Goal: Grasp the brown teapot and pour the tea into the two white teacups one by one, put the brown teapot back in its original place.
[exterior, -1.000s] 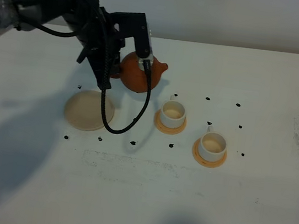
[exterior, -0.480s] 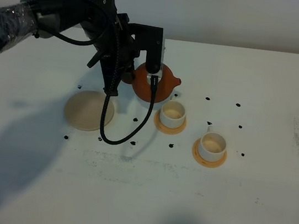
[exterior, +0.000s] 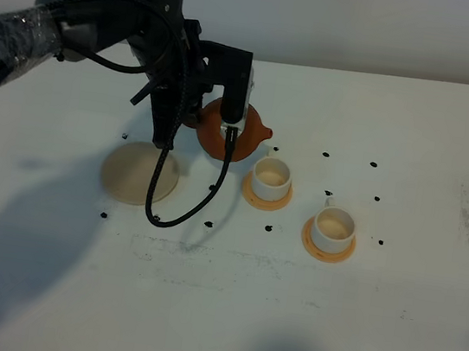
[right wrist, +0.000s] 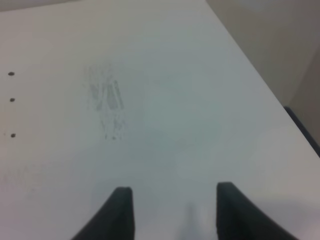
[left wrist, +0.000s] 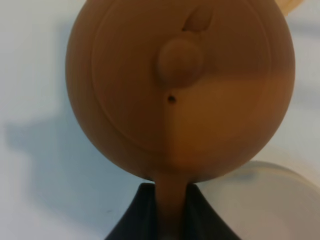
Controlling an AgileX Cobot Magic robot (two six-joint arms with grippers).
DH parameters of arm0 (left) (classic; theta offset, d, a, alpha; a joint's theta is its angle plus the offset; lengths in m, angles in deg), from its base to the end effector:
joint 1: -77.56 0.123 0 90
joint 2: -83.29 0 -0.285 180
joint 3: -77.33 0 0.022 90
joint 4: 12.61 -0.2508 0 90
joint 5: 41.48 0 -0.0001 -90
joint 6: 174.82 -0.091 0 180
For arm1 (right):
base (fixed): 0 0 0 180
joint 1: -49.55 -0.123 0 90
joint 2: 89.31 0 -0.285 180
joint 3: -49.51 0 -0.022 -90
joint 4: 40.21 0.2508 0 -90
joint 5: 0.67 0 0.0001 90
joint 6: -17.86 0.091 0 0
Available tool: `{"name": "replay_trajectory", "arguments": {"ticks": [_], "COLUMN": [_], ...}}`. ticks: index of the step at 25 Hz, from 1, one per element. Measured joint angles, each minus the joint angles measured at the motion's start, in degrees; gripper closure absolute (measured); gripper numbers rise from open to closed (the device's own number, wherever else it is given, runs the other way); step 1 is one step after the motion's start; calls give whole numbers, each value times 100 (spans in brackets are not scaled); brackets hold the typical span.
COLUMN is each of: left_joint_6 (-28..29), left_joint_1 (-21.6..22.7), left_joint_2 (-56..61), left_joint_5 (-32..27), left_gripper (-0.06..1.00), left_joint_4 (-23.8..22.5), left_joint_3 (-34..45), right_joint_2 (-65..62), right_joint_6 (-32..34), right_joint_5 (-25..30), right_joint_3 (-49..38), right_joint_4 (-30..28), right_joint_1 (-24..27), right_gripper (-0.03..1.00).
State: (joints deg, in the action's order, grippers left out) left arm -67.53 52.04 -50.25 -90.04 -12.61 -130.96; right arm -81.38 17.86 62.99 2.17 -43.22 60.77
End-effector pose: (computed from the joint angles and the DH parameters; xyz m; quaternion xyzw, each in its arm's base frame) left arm 0.4369 -0.2086 0.2032 0.7364 0.6375 0.0907 0.2076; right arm -0.0098 -0.0024 0.2793 0.0861 0.8567 -0.0757 0.5029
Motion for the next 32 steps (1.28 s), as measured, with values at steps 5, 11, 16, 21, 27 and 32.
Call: {"name": "replay_trajectory", "arguments": {"ticks": [5, 11, 16, 21, 27, 32], "left_joint_6": [-15, -17, -22, -161, -311, -316], "left_joint_1": [-73, -97, -158, -262, -360, -377], "left_joint_2": [-86, -158, -158, -158, -158, -158], "left_joint_5": [52, 116, 255, 387, 464, 467], "left_gripper": [86, 86, 86, 86, 86, 86], "left_joint_4": [-174, -271, -561, -674, -920, -1099], "left_joint_3": [0, 0, 0, 0, 0, 0], "right_joint_2": [0, 0, 0, 0, 0, 0], "right_joint_6": [0, 33, 33, 33, 33, 33], "right_joint_5": [0, 0, 0, 0, 0, 0], "right_joint_3": [0, 0, 0, 0, 0, 0], "right_joint_4": [0, 0, 0, 0, 0, 0], "right_joint_1": [0, 0, 0, 0, 0, 0], "right_gripper": [57, 57, 57, 57, 57, 57]}}
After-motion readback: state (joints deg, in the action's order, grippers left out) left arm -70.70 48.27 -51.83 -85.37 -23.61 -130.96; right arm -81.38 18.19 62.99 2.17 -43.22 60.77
